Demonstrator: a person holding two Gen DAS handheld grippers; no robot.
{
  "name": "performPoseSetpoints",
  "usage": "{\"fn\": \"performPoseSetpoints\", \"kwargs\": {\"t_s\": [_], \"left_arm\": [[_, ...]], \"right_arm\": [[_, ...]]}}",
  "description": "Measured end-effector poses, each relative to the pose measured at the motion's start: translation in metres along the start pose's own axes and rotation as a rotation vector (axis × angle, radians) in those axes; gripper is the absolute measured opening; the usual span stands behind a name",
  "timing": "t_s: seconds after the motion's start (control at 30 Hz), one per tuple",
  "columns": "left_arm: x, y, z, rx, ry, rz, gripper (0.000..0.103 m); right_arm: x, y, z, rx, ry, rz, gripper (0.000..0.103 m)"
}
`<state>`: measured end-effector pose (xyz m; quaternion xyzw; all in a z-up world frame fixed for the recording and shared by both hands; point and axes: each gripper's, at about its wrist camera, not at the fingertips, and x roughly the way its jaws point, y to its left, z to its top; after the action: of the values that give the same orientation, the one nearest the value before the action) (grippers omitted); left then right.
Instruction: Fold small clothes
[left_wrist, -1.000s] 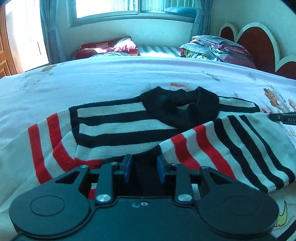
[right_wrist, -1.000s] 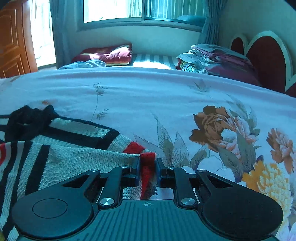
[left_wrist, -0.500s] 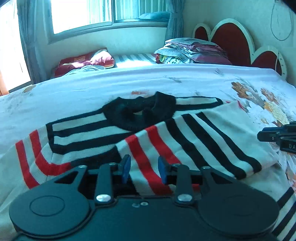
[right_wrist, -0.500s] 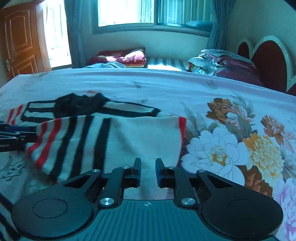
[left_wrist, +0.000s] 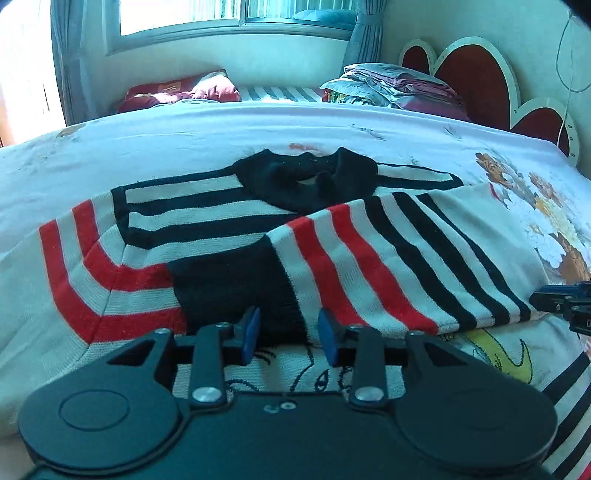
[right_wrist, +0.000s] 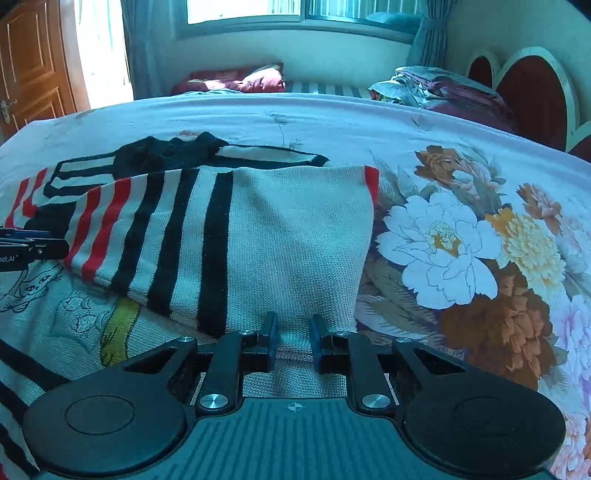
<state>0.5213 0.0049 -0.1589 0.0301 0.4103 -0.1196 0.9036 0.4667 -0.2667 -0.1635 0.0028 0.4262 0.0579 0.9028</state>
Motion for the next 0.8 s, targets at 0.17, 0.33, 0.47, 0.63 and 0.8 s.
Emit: {"fn": "performPoseSetpoints", "kwargs": {"t_s": [0.17,0.33,0.47,0.63,0.8], "left_arm": [[-0.003,0.005,-0.005,0.028,-0.001,0.021,0.036],[-0.026,0.019,-0.007,-0.033,-0.049,0.002,0.056],[-0.066,0.063,-0.026,-0.177,-0.135,0.04,0.08],[-0.12,0.157,-0.073,-0.459,-0.171,0.176,0.058],[-0.16,0.259,-0.136,-0.851,-0.188,0.287,0.038]], "right_arm": [[-0.011,0.004,0.001,0.028,-0.037,-0.02,0.017],[-0.01,0.01,0.007,0.032,-0.006,-0.03,0.018],[-0.029,0.015,0.009,0.078,-0.09,-0.015,0.075],[-0.041,0.037,0.011,0.024,-0.141,0.0,0.046],[-0.032,0.064,0.018,-0.002,-0.115,0.048,0.032]]}}
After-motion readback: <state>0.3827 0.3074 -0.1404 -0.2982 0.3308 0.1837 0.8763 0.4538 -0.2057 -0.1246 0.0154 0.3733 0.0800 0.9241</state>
